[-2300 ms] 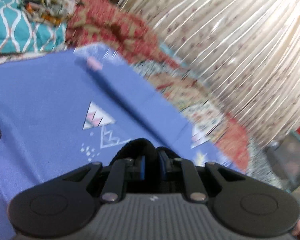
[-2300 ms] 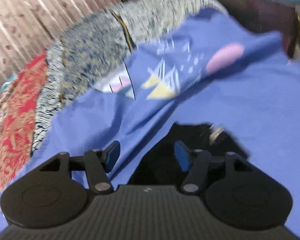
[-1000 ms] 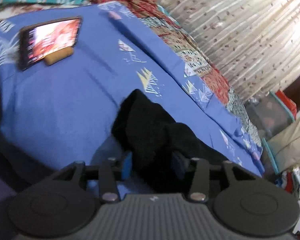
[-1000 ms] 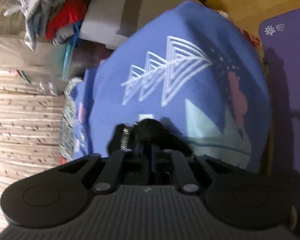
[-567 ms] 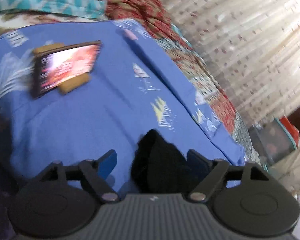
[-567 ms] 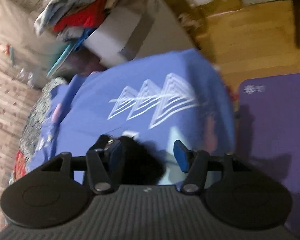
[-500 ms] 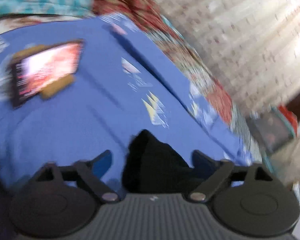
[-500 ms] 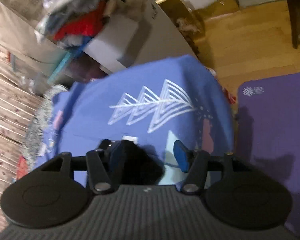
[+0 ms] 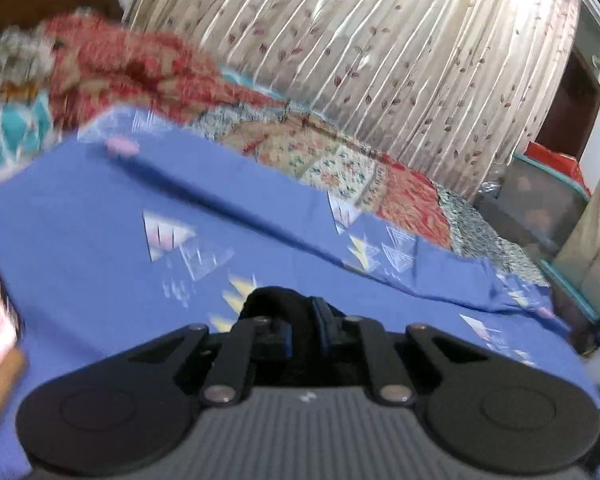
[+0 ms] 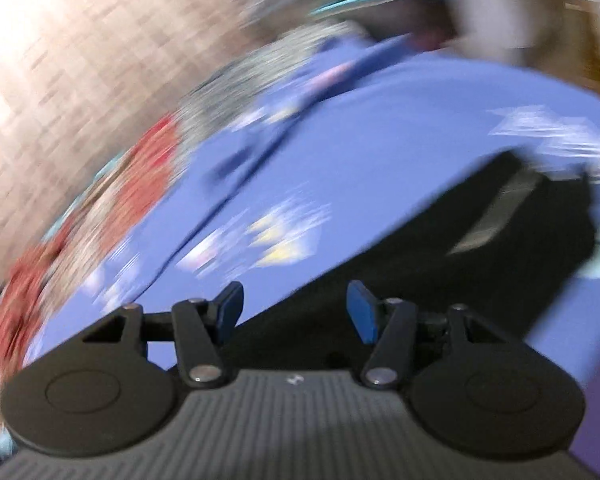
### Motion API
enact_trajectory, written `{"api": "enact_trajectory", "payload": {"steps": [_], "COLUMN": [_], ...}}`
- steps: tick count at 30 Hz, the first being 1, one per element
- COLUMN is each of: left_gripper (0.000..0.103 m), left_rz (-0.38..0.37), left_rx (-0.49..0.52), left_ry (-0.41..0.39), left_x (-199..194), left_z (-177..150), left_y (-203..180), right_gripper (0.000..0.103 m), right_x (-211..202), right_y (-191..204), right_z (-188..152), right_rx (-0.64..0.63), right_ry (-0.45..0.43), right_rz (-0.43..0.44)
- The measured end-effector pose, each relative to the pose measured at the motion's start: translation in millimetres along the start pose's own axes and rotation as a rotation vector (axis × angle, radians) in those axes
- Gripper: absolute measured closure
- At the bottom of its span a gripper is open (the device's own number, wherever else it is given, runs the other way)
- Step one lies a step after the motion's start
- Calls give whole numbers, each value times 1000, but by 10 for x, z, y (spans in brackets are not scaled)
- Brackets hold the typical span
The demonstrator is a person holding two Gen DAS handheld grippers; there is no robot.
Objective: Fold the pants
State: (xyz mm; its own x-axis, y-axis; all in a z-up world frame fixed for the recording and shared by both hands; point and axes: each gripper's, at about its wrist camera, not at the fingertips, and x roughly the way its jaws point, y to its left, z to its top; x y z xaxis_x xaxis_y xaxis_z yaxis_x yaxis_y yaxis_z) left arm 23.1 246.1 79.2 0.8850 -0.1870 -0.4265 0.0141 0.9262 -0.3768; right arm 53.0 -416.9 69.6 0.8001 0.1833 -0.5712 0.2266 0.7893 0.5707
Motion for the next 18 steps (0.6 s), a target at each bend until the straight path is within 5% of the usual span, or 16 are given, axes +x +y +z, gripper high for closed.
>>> {"api": "enact_trajectory", "payload": {"steps": [2,4,6,11,14,18], "left_gripper": [85,63,52,44,44,44], "left_rz": [39,149,219,155,137,125], "left_rx": [-4,-5,-29,-290,-347,-389], "left_ry": [107,199,168,71,64,92], "left_x": [231,372,230,-491,-695,-888], "left_z": [-61,-160,-239,-400,-534,-698], "left_y": [14,26,97,424,515,585], "right_gripper": [43,43,43,36,26,30], "right_x": [221,423,550,516,544,800], "right_y": [401,852,1349,2563,3069,3528], "right_z": [-200,-455,-730,-1567,-2075,-2694], "right_rx": [-81,-190,-322,-818,-1055,-1250], "right_ry": [98,197,280,397,394,446], "right_rz": [103,205,320,625,751,797]}}
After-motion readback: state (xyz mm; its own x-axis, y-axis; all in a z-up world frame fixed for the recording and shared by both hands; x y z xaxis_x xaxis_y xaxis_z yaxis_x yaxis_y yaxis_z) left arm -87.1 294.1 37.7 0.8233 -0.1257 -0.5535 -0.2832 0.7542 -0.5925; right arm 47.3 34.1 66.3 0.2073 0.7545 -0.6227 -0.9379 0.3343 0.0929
